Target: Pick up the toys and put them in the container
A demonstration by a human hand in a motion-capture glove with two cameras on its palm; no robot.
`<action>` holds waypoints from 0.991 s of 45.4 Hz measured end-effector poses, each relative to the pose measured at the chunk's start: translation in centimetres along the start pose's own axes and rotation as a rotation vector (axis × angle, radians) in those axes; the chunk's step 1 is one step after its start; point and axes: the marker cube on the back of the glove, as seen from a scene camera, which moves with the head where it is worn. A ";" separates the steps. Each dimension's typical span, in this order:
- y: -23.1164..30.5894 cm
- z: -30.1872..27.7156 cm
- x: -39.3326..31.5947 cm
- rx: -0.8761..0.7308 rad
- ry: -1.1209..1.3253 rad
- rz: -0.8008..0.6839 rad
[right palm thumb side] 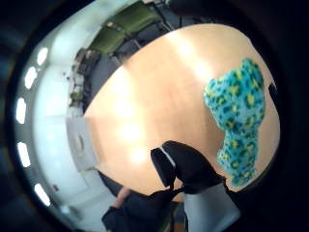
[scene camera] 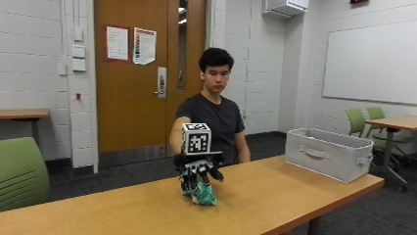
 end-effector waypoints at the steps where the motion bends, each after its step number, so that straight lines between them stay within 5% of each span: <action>1: -0.1 0.4 0.1 -0.005 -0.005 0.006; 21: 0.1 4.5 2.2 -0.038 -0.031 0.135; 31: 0.6 4.1 1.3 0.026 0.001 0.099; 45: 0.3 3.4 -0.2 -0.093 -0.030 0.098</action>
